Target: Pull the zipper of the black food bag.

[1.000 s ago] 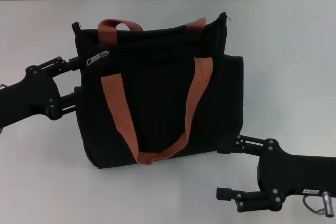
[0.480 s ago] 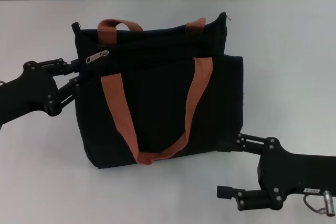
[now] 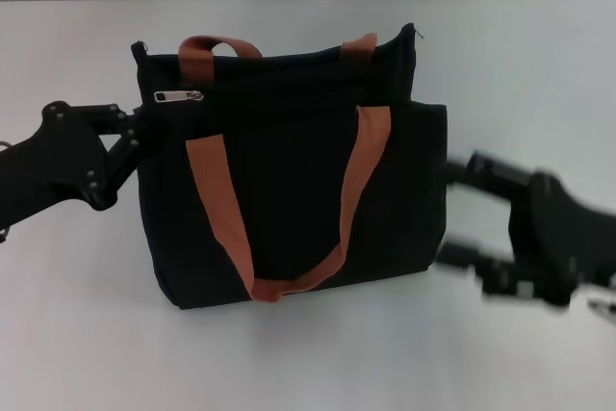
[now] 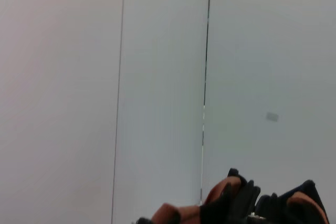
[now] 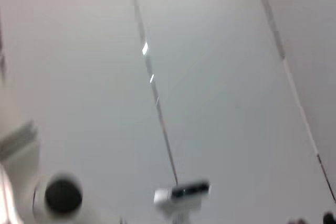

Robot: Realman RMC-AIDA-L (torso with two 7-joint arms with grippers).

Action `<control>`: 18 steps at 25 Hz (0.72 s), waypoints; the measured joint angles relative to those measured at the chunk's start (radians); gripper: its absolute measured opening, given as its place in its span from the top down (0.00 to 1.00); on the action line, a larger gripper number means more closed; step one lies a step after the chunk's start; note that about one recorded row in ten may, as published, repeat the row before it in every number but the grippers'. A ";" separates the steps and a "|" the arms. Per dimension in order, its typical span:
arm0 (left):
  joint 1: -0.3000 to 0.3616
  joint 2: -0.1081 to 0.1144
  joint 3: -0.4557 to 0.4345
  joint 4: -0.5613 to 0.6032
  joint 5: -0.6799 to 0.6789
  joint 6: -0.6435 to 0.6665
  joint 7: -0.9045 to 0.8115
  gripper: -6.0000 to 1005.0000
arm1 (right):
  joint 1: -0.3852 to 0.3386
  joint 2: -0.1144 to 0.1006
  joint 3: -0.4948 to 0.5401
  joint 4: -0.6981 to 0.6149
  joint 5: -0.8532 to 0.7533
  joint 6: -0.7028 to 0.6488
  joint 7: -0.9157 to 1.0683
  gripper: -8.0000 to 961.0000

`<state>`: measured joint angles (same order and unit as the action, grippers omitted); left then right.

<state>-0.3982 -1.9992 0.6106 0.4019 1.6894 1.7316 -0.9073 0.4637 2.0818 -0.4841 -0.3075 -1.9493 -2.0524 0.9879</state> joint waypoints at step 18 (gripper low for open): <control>0.011 -0.046 -0.036 -0.005 -0.034 0.030 0.156 0.97 | 0.291 -0.004 -0.027 -0.173 0.059 0.121 0.854 0.13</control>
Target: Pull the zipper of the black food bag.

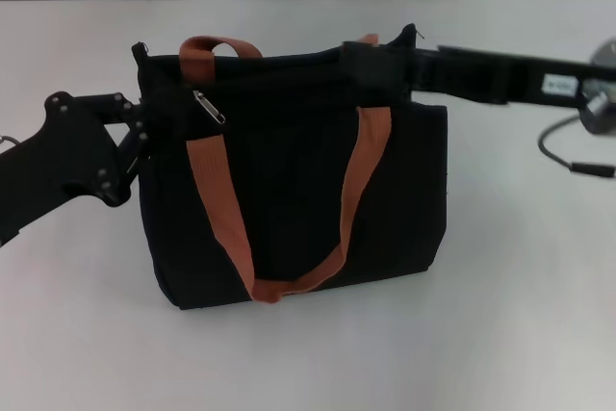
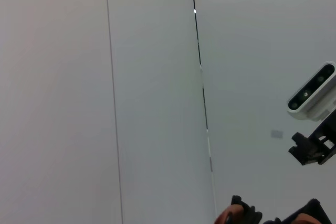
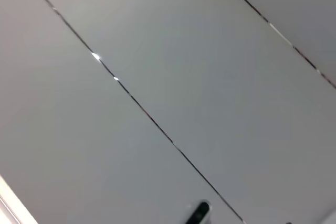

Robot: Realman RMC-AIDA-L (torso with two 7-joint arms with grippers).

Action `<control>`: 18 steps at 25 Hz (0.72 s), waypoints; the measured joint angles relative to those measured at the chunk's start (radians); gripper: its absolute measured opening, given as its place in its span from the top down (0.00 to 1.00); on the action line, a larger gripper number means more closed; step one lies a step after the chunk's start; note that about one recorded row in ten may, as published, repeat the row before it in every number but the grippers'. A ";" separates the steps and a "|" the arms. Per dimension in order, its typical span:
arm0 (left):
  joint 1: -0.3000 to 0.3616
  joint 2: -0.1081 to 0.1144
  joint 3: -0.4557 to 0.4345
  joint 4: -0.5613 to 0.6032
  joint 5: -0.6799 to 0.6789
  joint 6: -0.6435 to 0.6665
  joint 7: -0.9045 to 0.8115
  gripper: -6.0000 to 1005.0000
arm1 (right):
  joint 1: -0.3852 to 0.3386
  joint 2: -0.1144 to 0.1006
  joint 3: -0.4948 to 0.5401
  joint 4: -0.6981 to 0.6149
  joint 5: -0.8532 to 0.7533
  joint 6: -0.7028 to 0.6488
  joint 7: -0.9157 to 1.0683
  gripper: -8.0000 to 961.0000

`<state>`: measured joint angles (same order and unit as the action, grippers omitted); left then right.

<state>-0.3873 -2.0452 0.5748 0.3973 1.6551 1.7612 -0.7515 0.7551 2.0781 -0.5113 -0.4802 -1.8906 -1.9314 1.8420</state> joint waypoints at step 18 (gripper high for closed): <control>-0.014 -0.001 -0.001 -0.005 -0.007 0.000 -0.011 0.97 | 0.152 -0.007 -0.308 -0.158 -0.004 0.217 0.329 0.32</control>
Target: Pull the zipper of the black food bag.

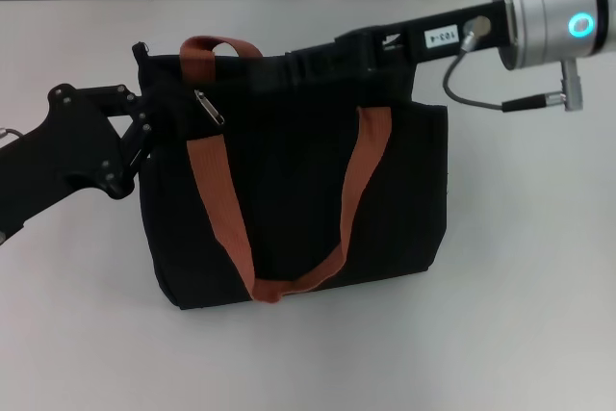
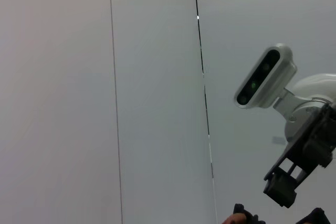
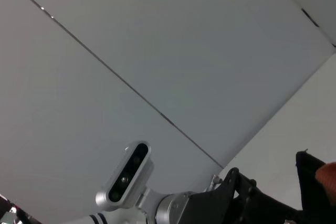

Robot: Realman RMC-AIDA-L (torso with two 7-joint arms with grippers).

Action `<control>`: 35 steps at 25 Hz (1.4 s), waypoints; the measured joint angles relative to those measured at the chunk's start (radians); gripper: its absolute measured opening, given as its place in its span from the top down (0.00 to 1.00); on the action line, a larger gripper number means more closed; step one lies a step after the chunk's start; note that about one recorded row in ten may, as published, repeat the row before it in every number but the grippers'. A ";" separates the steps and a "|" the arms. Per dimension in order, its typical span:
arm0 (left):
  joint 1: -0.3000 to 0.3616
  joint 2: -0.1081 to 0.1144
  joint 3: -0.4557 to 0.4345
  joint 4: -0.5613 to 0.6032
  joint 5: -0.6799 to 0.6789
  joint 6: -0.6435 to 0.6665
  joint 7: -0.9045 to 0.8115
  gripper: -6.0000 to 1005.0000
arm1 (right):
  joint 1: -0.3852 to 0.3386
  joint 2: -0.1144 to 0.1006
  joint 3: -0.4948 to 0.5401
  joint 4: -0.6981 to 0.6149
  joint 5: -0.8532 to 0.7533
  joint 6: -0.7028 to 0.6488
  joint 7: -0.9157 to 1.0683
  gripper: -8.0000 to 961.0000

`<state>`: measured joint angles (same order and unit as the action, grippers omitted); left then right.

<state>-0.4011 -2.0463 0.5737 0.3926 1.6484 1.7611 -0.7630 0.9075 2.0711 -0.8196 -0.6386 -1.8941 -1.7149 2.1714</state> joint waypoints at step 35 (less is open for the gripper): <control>-0.031 0.000 0.001 -0.001 0.001 0.003 -0.051 0.96 | 0.138 0.016 -0.138 0.005 -0.132 0.149 0.137 0.58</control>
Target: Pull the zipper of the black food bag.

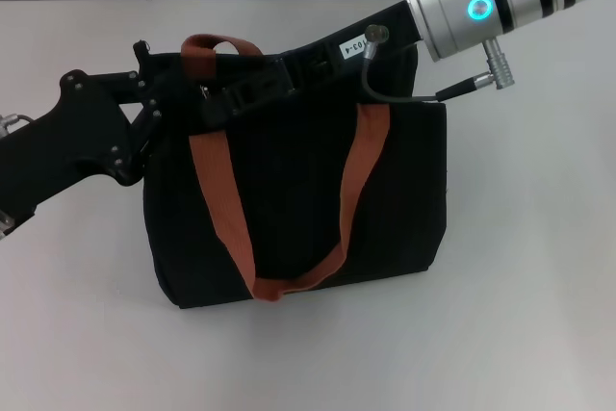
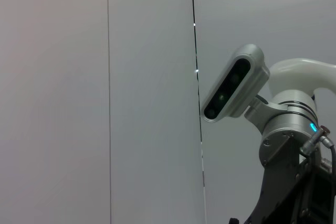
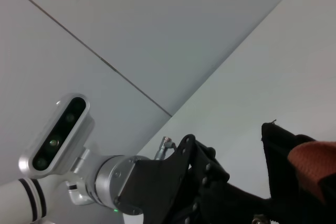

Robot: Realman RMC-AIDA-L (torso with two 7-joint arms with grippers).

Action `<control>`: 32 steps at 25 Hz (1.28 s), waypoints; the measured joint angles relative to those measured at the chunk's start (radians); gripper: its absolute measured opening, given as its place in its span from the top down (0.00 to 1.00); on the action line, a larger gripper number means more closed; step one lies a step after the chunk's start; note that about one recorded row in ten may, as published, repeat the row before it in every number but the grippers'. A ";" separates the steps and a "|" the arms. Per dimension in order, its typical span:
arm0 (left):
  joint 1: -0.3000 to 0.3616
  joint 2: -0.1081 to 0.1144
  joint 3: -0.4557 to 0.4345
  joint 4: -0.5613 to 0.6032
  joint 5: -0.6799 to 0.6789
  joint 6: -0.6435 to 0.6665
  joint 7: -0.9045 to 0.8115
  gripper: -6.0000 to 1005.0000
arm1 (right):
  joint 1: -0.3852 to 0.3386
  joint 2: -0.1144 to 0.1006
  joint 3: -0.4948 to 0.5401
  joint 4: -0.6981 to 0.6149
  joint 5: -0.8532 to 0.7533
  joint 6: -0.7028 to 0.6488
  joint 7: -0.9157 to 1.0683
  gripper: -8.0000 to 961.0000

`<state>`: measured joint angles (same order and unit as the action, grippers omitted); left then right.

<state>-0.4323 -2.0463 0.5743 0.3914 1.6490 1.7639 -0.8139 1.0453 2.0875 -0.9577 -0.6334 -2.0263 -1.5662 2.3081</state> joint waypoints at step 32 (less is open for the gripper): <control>-0.012 -0.009 -0.001 0.000 -0.008 0.002 -0.001 0.96 | -0.015 0.001 -0.076 -0.008 0.055 0.060 -0.004 0.70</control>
<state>-0.4441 -2.0555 0.5737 0.3913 1.6413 1.7658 -0.8145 1.0307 2.0882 -1.0337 -0.6413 -1.9718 -1.5065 2.3039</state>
